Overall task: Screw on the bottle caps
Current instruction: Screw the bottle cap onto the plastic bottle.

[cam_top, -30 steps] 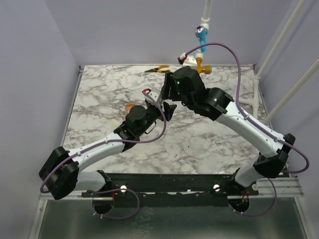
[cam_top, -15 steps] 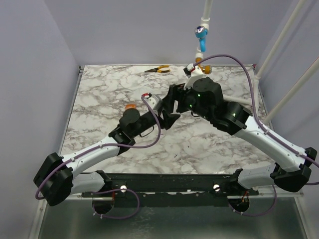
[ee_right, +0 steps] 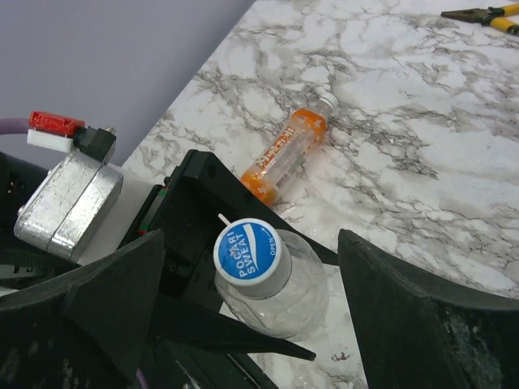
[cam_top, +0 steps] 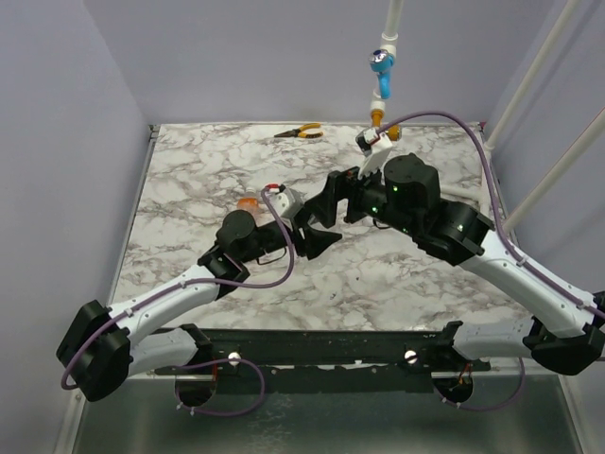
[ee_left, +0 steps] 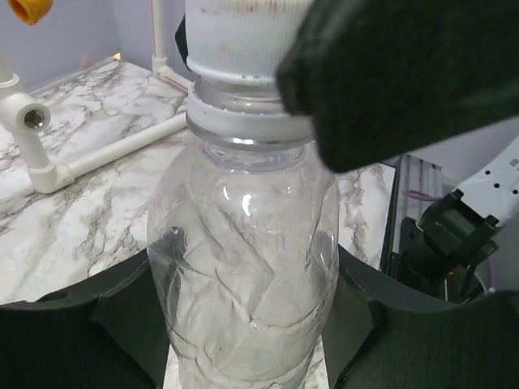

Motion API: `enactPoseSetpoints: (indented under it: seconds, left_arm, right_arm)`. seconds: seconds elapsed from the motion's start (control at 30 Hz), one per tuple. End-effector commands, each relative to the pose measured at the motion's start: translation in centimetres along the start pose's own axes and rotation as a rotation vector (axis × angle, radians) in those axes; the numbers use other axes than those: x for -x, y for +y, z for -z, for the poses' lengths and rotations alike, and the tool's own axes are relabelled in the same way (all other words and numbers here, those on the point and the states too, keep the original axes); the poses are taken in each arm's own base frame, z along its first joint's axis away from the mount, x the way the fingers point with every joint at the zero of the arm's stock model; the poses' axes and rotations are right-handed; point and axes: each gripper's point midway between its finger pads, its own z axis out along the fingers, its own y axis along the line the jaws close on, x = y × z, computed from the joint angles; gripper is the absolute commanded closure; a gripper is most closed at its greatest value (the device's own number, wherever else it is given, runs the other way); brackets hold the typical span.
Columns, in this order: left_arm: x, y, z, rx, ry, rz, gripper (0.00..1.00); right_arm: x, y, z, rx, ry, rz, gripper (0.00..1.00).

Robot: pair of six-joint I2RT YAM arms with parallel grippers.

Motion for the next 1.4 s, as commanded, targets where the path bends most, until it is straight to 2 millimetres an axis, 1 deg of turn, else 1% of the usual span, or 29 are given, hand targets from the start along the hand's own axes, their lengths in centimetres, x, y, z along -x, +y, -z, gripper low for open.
enactPoseSetpoints:
  seconds: [0.0,0.1,0.17,0.23,0.37,0.57,0.8,0.9,1.03,1.1,1.2,1.3,1.37]
  left_arm:
    - [0.9,-2.2,0.9,-0.114,-0.028,0.008,0.72]
    - [0.8,-2.7,1.2,-0.144,-0.024,0.021,0.72]
    - [0.8,-3.1,1.4,-0.167,-0.023,0.027,0.72]
    - [0.8,-3.6,1.6,-0.195,-0.022,0.034,0.72]
    - [1.2,-4.5,2.0,-0.243,-0.028,0.045,0.72]
    - [1.6,-5.4,2.6,-0.296,-0.032,0.069,0.72]
    - [1.8,-5.7,3.3,-0.313,-0.034,0.078,0.72]
    - [1.9,-5.9,3.5,-0.320,-0.034,0.081,0.72]
    - [2.1,-5.8,3.8,-0.324,-0.037,0.086,0.72]
    - [2.1,-5.9,3.8,-0.331,-0.036,0.092,0.72]
    - [2.2,-5.9,3.8,-0.340,-0.036,0.098,0.72]
    - [2.5,-6.0,3.9,-0.351,-0.041,0.101,0.72]
    - [2.5,-6.1,3.9,-0.356,-0.042,0.103,0.72]
  right_arm:
    - [0.1,1.5,1.6,0.099,-0.005,0.040,0.09]
    - [0.4,2.5,2.4,0.165,-0.014,0.050,0.08]
    - [0.4,3.7,3.1,0.236,-0.012,0.062,0.08]
    - [0.5,4.3,3.6,0.273,-0.011,0.073,0.08]
    - [0.4,4.1,3.9,0.273,-0.004,0.092,0.09]
    - [0.0,5.0,4.3,0.354,0.018,0.121,0.12]
    - [0.7,4.5,4.3,0.395,0.023,0.114,0.13]
    - [0.8,4.9,4.4,0.440,0.026,0.110,0.16]
    - [1.0,5.5,4.7,0.499,0.023,0.113,0.25]
    - [1.0,5.7,4.8,0.516,0.024,0.113,0.26]
    - [0.9,5.7,4.6,0.522,0.030,0.113,0.32]
    - [0.6,5.6,4.4,0.522,0.039,0.113,0.32]
    - [0.5,5.5,4.2,0.518,0.040,0.111,0.35]
